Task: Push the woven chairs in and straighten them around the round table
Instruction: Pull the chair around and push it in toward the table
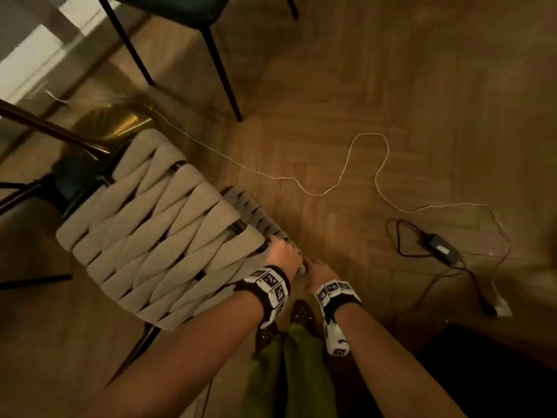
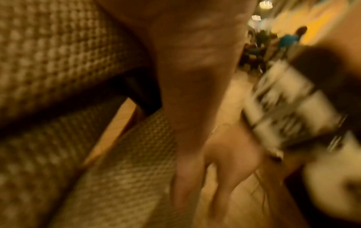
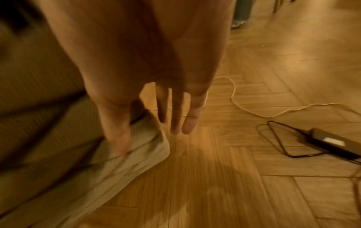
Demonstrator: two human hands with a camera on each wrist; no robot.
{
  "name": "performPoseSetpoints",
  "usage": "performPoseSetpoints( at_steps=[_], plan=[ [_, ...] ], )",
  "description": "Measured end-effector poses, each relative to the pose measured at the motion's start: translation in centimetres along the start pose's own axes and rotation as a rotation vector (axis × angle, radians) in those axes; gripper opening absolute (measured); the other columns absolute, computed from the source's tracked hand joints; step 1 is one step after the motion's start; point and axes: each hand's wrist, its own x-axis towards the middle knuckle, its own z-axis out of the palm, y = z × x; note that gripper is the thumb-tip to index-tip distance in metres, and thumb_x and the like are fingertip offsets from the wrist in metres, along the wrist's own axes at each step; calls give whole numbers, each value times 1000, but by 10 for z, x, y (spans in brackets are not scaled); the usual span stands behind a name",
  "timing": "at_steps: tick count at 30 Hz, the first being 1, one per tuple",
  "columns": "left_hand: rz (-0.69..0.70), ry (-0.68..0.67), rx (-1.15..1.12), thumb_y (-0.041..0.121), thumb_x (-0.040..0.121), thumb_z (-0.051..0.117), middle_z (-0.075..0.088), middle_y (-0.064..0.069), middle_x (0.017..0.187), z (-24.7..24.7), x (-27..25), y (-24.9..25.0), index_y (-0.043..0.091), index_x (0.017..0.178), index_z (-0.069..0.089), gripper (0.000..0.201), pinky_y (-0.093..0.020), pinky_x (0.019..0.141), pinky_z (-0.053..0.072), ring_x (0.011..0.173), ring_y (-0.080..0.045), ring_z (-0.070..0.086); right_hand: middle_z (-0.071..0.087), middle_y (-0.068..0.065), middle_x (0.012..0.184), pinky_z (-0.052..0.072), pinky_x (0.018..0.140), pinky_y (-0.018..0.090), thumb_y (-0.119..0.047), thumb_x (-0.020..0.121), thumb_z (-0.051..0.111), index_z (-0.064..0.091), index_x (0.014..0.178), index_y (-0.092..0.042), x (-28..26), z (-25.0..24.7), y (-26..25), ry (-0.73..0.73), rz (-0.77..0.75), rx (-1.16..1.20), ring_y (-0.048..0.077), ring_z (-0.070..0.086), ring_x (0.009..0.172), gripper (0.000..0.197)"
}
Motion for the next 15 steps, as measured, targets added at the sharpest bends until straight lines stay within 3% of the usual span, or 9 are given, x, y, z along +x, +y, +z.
performPoseSetpoints(
  at_steps=[3, 5, 7, 11, 15],
  plan=[
    [-1, 31, -28, 20, 100, 39, 62, -4, 121, 9, 17, 1, 12, 121, 57, 29, -37, 81, 38, 113, -24, 56, 58, 8, 131, 50, 94, 39, -29, 84, 57, 48, 128, -30, 13, -9, -8, 11, -55, 51, 30, 58, 113, 45],
    [11, 51, -84, 21, 100, 40, 61, -4, 123, 14, 19, 2, 13, 123, 55, 29, -36, 77, 33, 115, -23, 56, 64, 11, 121, 50, 88, 37, -25, 88, 53, 57, 119, -22, 9, -20, -14, -18, -63, -17, 31, 61, 108, 31],
    [0, 87, -131, 20, 100, 39, 61, -4, 124, 14, 12, -5, 14, 122, 56, 28, -36, 77, 34, 115, -23, 56, 65, 15, 117, 51, 88, 40, -20, 92, 48, 60, 114, -15, 1, -28, -23, -15, -90, -99, 34, 61, 106, 26],
    [-56, 151, -168, 18, 100, 36, 63, -4, 121, 16, -15, -23, 14, 116, 58, 28, -35, 78, 35, 112, -22, 58, 65, 15, 116, 52, 87, 42, -19, 93, 44, 58, 116, -20, -16, -36, -45, 20, -147, -171, 34, 61, 105, 27],
    [-59, 180, -170, 16, 100, 36, 63, -7, 121, 9, -57, -37, 11, 116, 58, 28, -34, 75, 31, 112, -24, 59, 65, 15, 116, 51, 88, 42, -22, 92, 49, 59, 114, -15, -45, -45, -61, 12, -197, -310, 34, 61, 106, 25]
  ],
)
